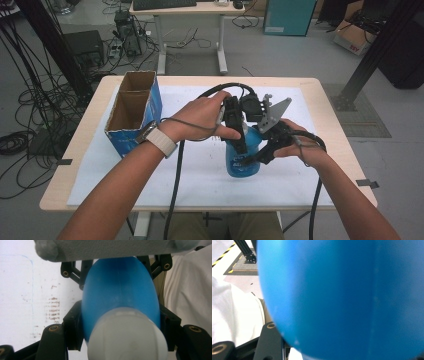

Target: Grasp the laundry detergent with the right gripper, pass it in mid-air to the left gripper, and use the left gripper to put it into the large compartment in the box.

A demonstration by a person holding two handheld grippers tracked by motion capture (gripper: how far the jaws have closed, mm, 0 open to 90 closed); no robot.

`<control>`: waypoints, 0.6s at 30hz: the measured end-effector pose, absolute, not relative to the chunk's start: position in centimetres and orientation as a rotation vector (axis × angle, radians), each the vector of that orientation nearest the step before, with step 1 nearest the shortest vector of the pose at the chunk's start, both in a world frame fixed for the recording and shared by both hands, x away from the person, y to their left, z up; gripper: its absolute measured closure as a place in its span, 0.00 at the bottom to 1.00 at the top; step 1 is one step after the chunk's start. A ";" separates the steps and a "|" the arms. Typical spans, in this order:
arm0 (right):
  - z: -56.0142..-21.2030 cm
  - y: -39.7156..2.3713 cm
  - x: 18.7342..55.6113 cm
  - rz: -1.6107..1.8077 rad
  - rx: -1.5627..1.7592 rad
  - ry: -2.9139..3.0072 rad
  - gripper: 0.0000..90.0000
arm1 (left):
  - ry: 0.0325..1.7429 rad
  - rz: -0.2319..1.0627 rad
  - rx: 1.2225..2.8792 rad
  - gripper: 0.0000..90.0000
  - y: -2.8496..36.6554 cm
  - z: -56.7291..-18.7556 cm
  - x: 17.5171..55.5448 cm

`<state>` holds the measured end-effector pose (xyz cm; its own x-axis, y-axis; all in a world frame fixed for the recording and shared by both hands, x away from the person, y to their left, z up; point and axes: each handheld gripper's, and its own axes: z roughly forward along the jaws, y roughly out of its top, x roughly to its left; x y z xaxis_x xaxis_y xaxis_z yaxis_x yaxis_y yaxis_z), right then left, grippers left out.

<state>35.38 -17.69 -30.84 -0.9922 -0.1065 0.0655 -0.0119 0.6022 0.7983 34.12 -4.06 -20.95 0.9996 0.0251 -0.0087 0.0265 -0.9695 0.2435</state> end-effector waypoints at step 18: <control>-30.7 -17.6 35.4 -1.351 0.099 -2.719 0.48 | 0.040 -0.009 2.894 0.41 -4.0 -20.8 34.1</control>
<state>35.40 -17.63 -30.72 -0.9925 -0.1046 0.0638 -0.0123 0.6032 0.7975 34.09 -3.97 -20.84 0.9996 0.0264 -0.0096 0.0279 -0.9692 0.2447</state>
